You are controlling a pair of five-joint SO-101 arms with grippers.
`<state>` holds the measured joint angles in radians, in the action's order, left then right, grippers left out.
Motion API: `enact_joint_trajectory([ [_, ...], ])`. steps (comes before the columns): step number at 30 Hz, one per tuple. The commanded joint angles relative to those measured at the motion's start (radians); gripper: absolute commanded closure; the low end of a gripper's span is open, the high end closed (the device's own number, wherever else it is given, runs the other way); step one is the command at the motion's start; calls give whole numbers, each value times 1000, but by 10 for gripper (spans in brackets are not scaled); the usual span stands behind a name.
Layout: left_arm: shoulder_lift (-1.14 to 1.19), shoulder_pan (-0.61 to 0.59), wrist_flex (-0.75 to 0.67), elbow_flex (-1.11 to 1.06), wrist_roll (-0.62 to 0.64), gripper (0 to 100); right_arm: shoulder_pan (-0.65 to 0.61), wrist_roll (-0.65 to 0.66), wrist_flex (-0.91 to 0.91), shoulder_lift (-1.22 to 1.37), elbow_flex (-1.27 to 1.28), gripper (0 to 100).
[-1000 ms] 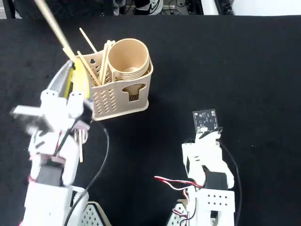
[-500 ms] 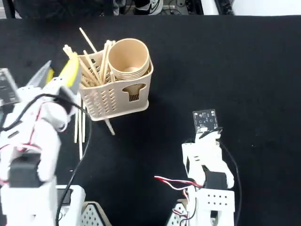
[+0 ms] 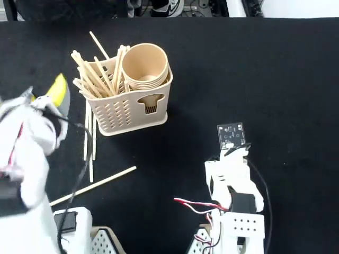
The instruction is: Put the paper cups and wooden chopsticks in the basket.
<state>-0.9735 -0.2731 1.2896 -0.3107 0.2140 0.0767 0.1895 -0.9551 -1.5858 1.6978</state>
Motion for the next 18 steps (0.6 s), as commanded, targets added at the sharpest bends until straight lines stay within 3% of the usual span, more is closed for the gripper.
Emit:
enact_joint_trajectory([
  [1,193,-183,189,56,-183,780,-9,5,-3,-10,-2,986],
  [5,358,-366,272,-2,-333,780,-9,5,-3,-10,-2,986],
  [10,451,-559,347,-153,-391,780,-9,5,-3,-10,-2,986],
  [13,445,-636,288,-309,-385,780,-9,5,-3,-10,-2,986],
  [18,417,-661,98,-595,-330,780,-9,5,-3,-10,-2,986],
])
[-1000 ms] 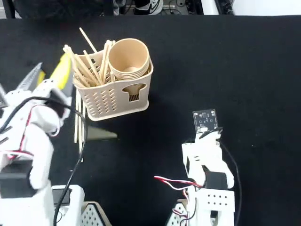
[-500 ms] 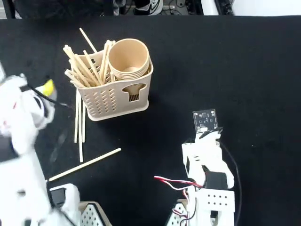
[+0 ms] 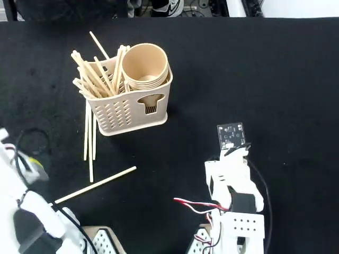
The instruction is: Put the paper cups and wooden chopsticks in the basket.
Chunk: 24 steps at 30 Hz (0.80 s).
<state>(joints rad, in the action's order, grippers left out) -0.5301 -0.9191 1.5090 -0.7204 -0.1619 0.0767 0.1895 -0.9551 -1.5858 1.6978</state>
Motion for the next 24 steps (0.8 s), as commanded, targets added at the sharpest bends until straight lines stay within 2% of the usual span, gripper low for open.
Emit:
enact_joint_trajectory([
  [1,-31,-10,-147,-217,112,780,-9,5,-3,-10,-2,986],
  [4,-28,-18,-186,-237,345,780,-11,5,-3,-10,-2,986],
  [6,-28,-18,-206,-266,414,780,-11,5,-3,-10,-2,986],
  [13,-34,10,-373,-406,414,780,-9,5,-3,-10,-2,986],
  [18,-28,10,-342,-395,373,780,-9,5,-3,-10,-2,986],
  [22,-29,-2,-413,-455,361,787,-11,5,-3,-10,-2,986],
  [24,-38,-7,-393,-446,359,812,-11,5,-3,-10,-2,986],
])
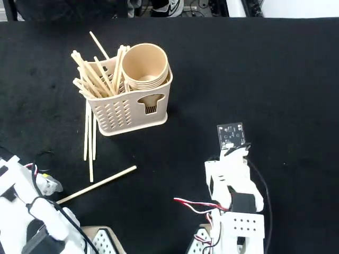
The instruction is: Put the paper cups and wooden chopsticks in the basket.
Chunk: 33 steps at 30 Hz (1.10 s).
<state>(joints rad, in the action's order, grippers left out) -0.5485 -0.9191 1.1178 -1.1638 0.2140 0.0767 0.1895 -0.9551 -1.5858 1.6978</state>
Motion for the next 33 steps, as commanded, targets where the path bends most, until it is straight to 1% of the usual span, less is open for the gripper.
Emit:
enact_joint_trajectory([
  [1,-20,-7,17,12,-17,820,-11,5,-3,-10,-2,986],
  [9,-9,-12,29,24,-23,829,-11,5,-3,-10,-2,986],
  [13,-9,-15,40,33,-166,830,-11,5,-3,-10,-2,986],
  [18,-9,-21,72,54,-281,830,-9,5,-3,-10,-2,986],
  [24,-9,-28,123,77,-512,830,-9,5,-3,-10,-2,986],
  [28,-9,-41,129,67,-591,830,-9,5,-3,-10,-2,986],
  [31,-11,-47,129,28,-677,830,-9,5,-3,-10,-2,986],
  [33,-9,-47,130,15,-701,831,-9,5,-3,-10,-2,986],
])
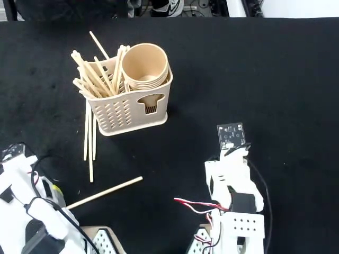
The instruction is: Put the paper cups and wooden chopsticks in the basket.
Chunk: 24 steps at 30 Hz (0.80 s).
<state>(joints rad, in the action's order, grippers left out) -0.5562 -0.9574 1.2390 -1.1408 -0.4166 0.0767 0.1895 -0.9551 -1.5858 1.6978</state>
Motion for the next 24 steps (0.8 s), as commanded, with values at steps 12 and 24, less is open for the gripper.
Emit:
enact_joint_trajectory([
  [12,-2,-7,328,159,-310,873,-9,5,-3,-10,-2,986],
  [24,0,-64,221,31,-353,920,-9,5,-3,-10,-2,986],
])
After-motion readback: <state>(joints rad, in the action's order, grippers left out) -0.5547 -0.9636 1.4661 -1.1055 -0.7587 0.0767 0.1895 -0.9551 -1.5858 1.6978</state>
